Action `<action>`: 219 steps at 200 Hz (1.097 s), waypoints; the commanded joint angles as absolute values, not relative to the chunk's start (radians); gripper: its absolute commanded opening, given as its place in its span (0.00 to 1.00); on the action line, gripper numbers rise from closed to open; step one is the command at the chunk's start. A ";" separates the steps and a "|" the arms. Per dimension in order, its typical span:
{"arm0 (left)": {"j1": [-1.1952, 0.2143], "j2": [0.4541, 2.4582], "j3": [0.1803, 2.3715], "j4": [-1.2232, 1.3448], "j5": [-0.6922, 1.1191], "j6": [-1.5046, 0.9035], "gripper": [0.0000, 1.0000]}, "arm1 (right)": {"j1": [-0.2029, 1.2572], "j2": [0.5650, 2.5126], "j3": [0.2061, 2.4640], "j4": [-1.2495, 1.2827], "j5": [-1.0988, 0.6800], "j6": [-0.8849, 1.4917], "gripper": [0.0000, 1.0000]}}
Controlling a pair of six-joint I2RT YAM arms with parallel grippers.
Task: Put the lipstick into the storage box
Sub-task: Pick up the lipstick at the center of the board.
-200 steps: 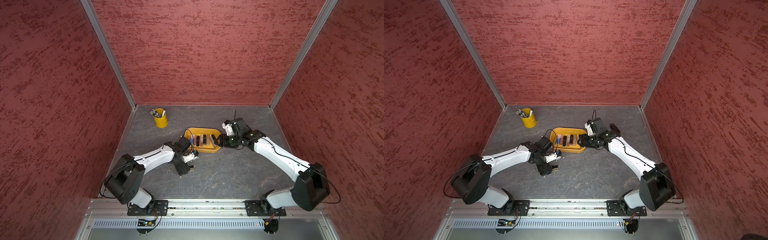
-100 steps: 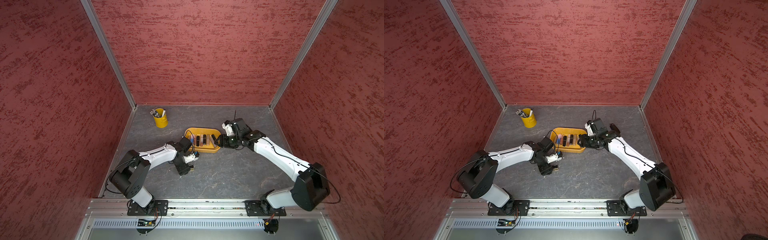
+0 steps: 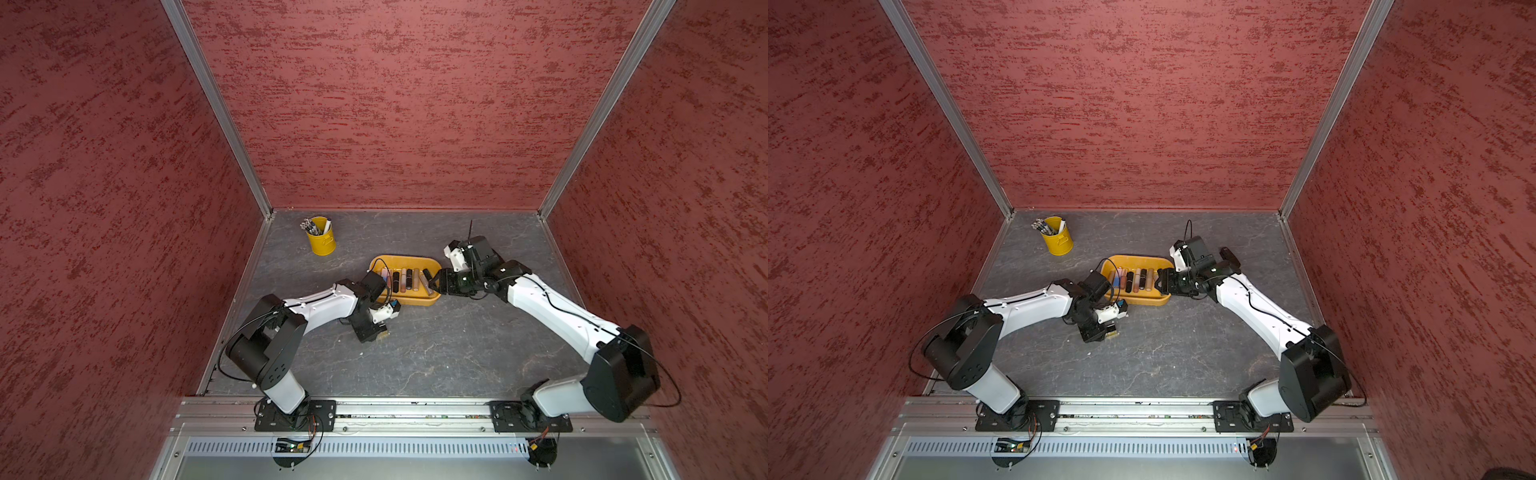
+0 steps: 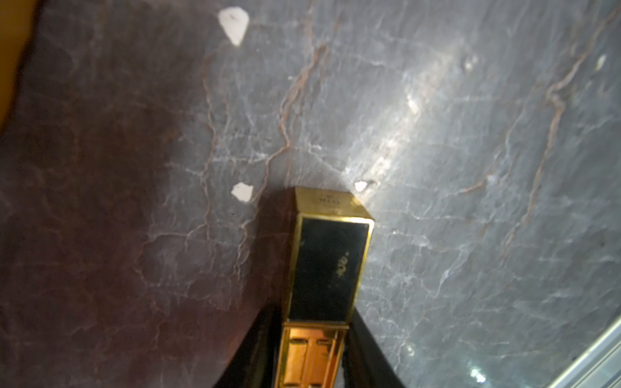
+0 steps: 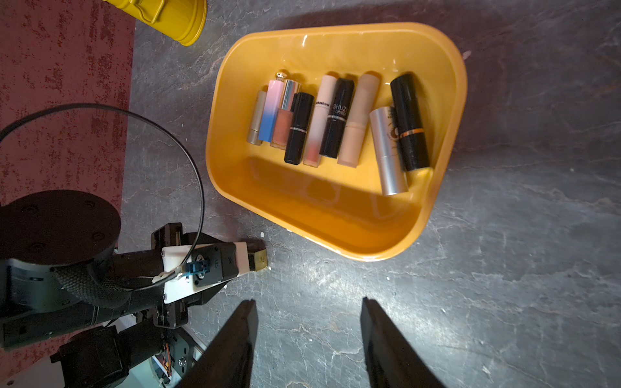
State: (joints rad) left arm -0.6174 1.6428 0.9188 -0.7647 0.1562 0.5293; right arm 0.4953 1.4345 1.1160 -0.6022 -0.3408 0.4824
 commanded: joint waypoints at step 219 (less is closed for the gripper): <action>-0.395 1.140 0.895 -0.133 0.950 -0.267 0.23 | 0.448 1.264 1.056 -0.095 -0.838 0.655 0.56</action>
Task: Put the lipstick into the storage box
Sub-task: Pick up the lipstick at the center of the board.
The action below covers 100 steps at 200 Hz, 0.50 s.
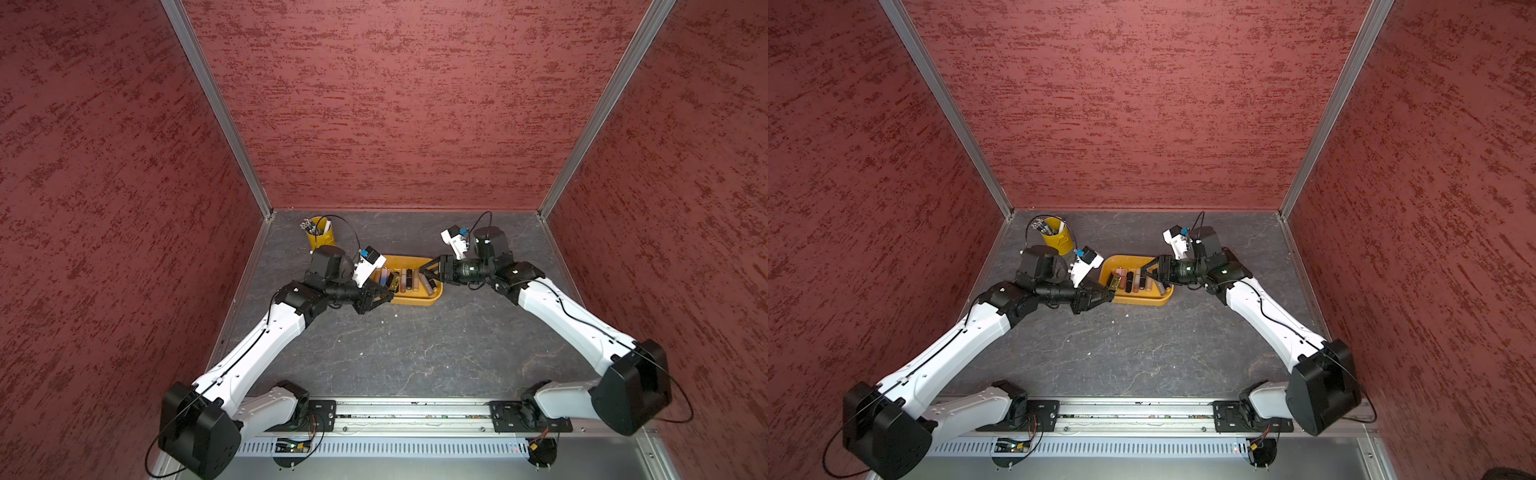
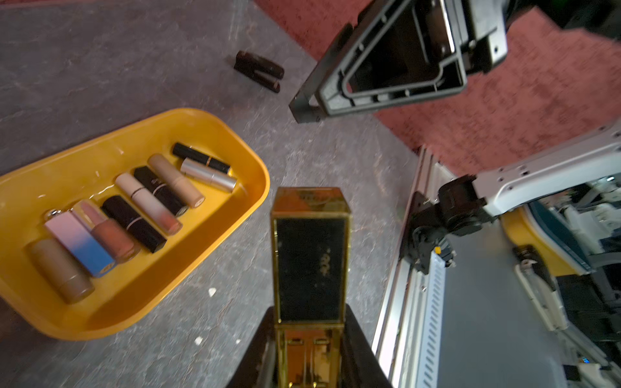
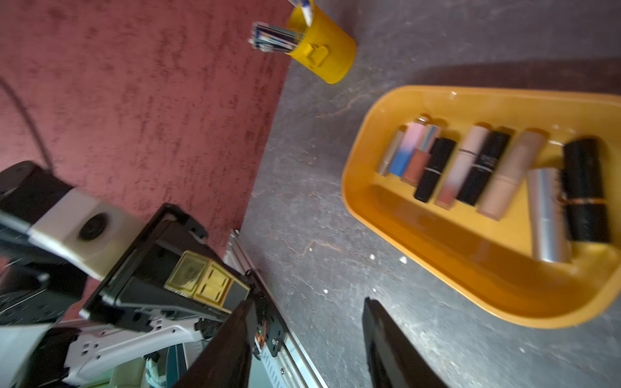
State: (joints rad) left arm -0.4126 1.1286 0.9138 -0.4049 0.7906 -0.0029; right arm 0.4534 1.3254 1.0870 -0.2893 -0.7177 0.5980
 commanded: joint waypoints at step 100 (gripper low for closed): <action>-0.439 1.254 0.902 0.390 1.127 -0.741 0.25 | 0.448 1.227 1.035 0.194 -0.964 0.817 0.61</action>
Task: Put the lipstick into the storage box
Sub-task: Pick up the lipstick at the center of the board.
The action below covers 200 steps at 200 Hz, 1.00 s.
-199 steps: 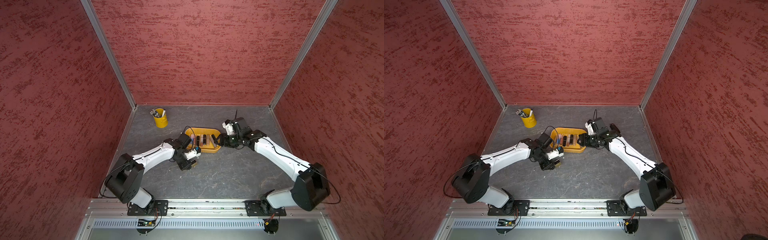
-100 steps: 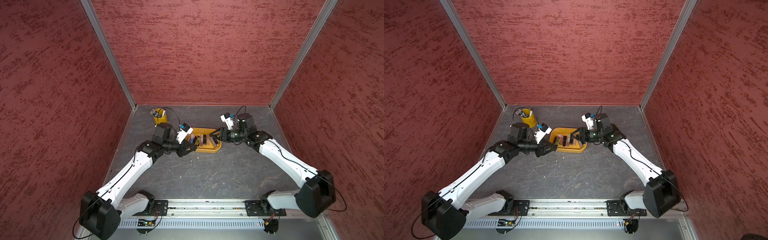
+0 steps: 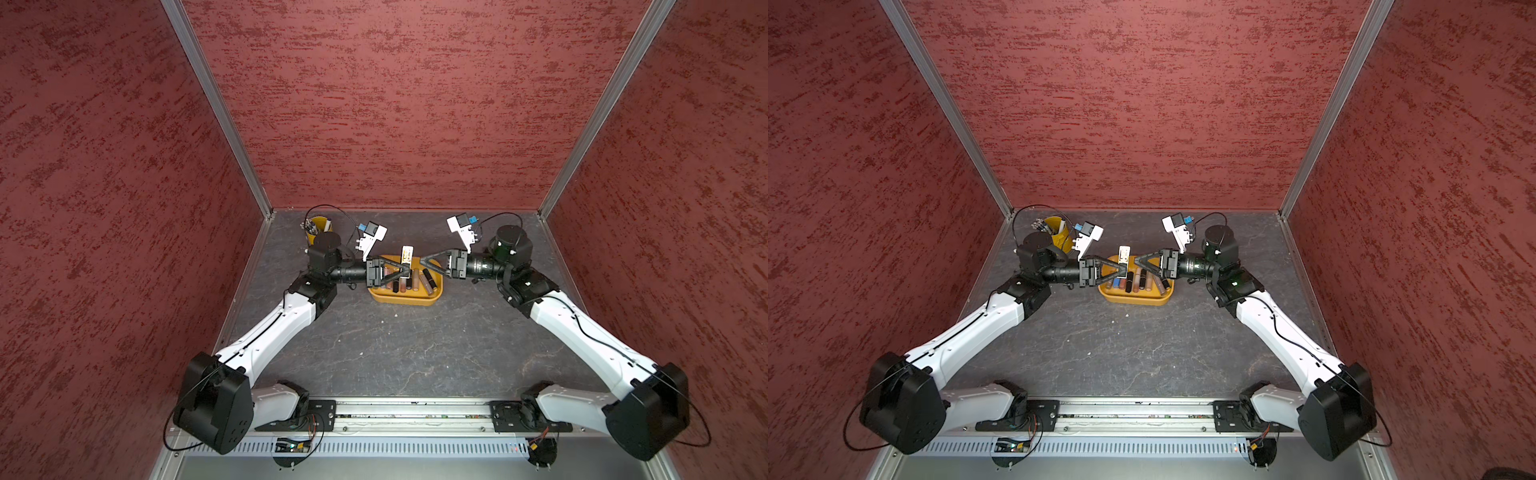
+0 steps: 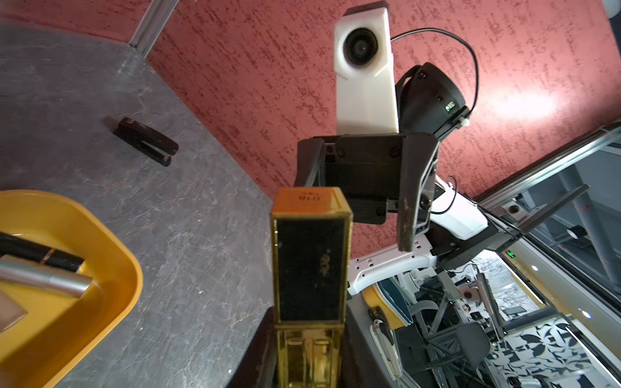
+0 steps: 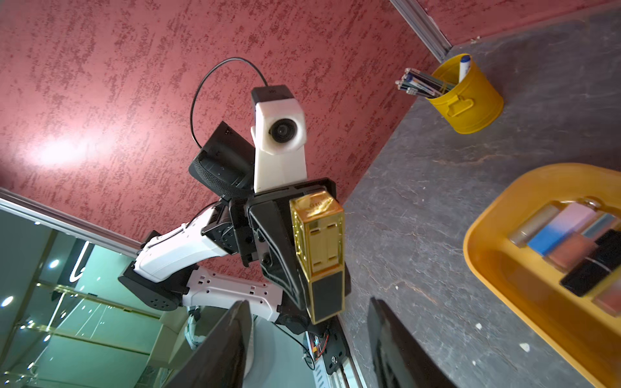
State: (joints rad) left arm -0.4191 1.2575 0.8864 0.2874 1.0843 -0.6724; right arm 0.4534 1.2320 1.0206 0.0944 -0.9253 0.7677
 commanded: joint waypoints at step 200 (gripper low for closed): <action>-0.482 1.266 0.910 0.424 1.126 -0.747 0.26 | 0.505 1.311 1.054 0.372 -1.001 0.941 0.22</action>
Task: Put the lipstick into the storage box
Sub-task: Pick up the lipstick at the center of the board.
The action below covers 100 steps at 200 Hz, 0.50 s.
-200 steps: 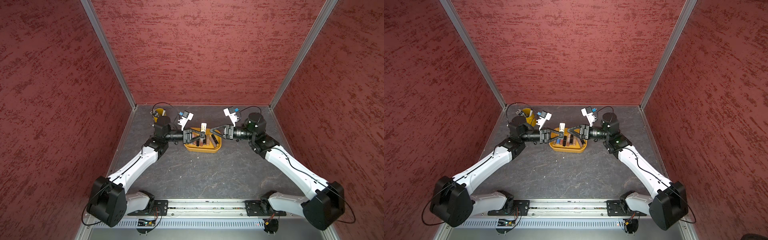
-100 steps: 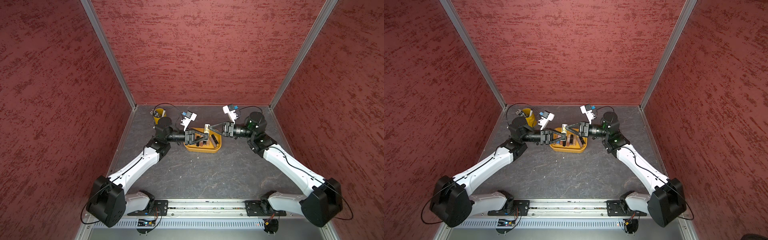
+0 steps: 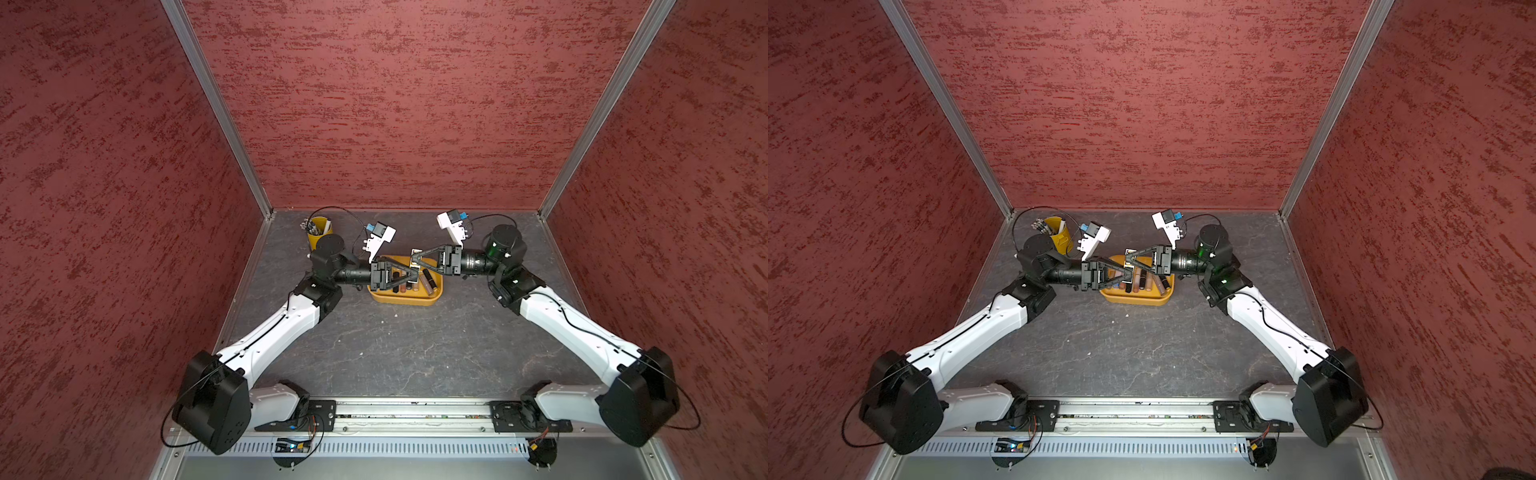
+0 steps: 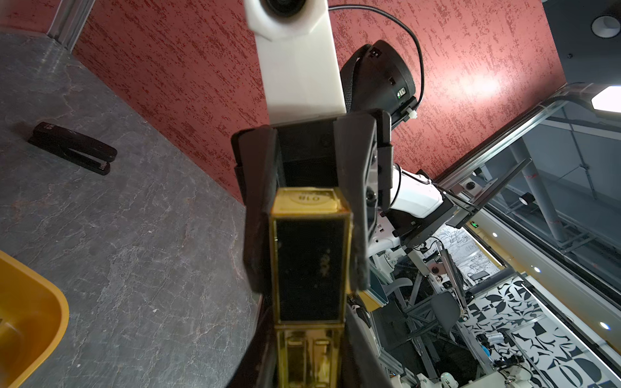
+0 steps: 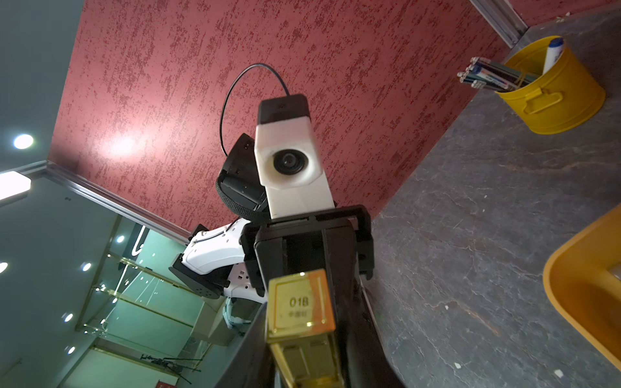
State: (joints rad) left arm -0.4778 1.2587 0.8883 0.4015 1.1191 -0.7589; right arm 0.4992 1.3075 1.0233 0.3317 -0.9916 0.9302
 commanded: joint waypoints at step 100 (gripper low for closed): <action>-0.447 1.220 0.923 0.296 1.112 -0.661 1.00 | 0.505 1.302 1.103 0.190 -0.959 0.813 0.10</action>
